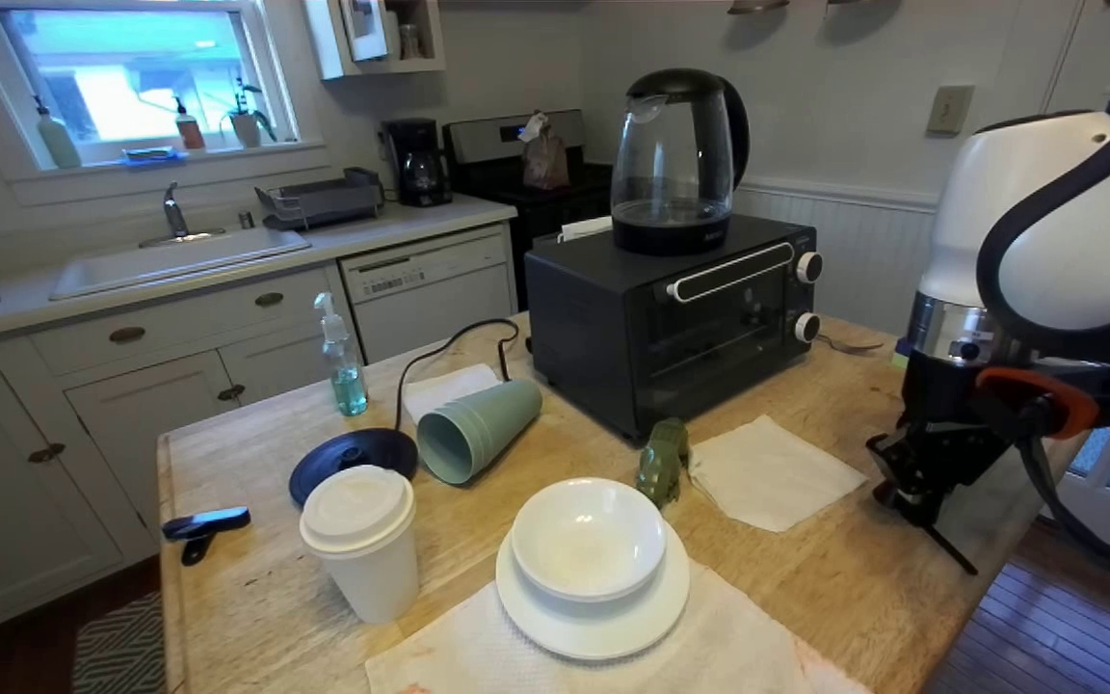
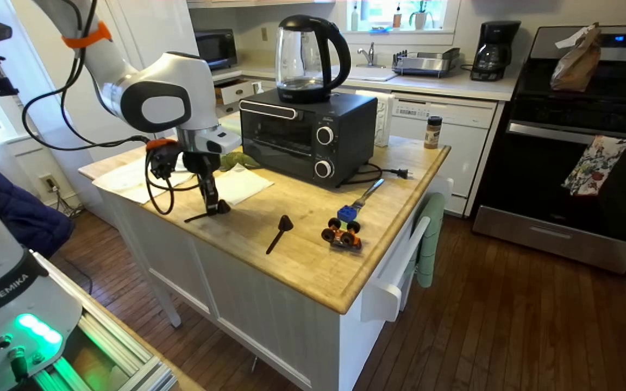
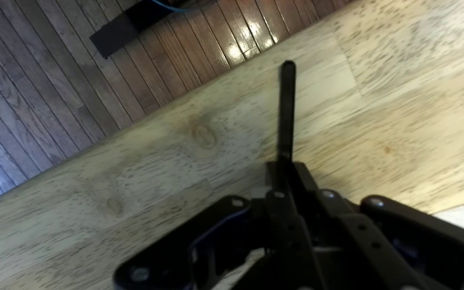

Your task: Stack the two black ladles together.

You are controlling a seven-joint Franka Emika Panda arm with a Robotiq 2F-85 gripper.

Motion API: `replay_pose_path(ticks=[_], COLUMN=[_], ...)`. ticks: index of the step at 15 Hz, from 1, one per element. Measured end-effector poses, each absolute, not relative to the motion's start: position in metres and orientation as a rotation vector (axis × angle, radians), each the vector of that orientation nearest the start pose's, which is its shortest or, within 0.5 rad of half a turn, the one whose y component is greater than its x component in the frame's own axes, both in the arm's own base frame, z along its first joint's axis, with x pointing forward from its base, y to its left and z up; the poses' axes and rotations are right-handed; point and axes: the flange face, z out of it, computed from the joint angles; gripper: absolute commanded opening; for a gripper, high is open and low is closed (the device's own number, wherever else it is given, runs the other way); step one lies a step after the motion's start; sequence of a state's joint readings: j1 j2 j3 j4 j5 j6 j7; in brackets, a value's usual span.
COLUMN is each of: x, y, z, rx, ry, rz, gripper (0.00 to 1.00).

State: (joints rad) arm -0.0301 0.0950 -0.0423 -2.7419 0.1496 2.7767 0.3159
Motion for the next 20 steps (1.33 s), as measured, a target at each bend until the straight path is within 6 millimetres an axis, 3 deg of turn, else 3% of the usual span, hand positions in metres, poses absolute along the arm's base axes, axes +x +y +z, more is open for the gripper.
replay_pose_path(ticks=[4, 7, 11, 12, 14, 18, 19, 20], x=[0.385, 0.384, 0.384, 0.384, 0.382, 0.381, 0.380, 0.380], y=[-0.041, -0.063, -0.103, -0.112, -0.128, -0.133, -0.132, -0.132], z=[0.186, 0.192, 0.220, 0.228, 0.243, 0.250, 0.250, 0.250], rx=[-3.010, -3.039, -3.067, -3.070, -3.076, -3.077, -3.077, -3.077], ry=[0.812, 0.816, 0.819, 0.812, 0.808, 0.809, 0.808, 0.808], rz=[0.098, 0.075, -0.032, -0.054, -0.109, -0.128, -0.128, -0.128], gripper=[0.02, 0.02, 0.02, 0.09, 0.09, 0.09, 0.02, 0.02])
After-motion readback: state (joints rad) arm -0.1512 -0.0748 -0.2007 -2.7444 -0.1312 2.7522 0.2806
